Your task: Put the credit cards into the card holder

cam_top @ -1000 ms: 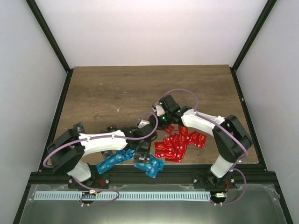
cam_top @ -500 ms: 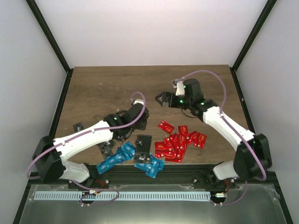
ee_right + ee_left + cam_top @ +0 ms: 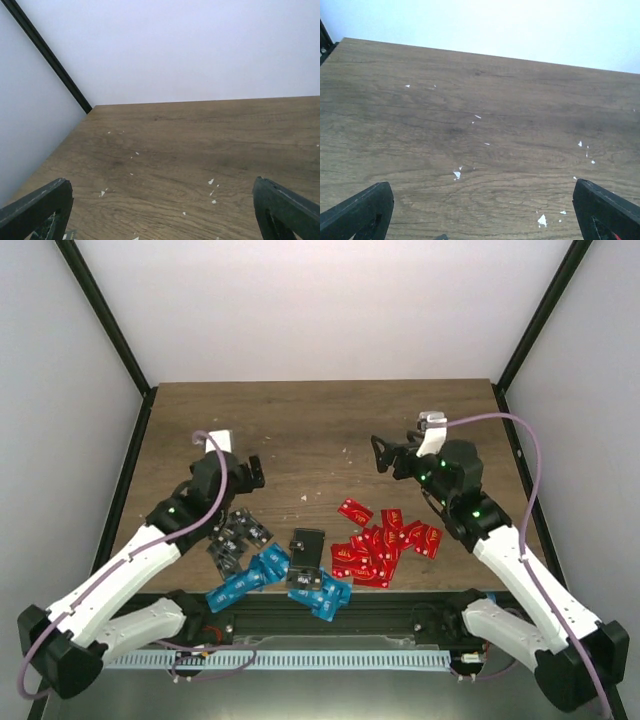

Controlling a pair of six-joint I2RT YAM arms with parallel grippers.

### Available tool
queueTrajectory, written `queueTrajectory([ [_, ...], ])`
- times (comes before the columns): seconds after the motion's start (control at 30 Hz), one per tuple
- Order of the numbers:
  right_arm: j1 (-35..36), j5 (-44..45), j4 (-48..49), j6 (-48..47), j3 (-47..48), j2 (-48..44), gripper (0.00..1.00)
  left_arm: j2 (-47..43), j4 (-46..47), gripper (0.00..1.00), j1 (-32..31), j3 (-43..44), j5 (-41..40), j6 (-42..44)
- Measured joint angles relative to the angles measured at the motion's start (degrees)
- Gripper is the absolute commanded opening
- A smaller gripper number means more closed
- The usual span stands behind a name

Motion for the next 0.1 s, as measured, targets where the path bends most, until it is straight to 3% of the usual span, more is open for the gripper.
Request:
queueTrajectory([
  [0.1, 0.00, 0.44, 0.92, -1.09, -1.51, -1.66, 1.00, -2.62, 0.96, 1.00, 0.74, -1.86, 0.02, 0.74],
])
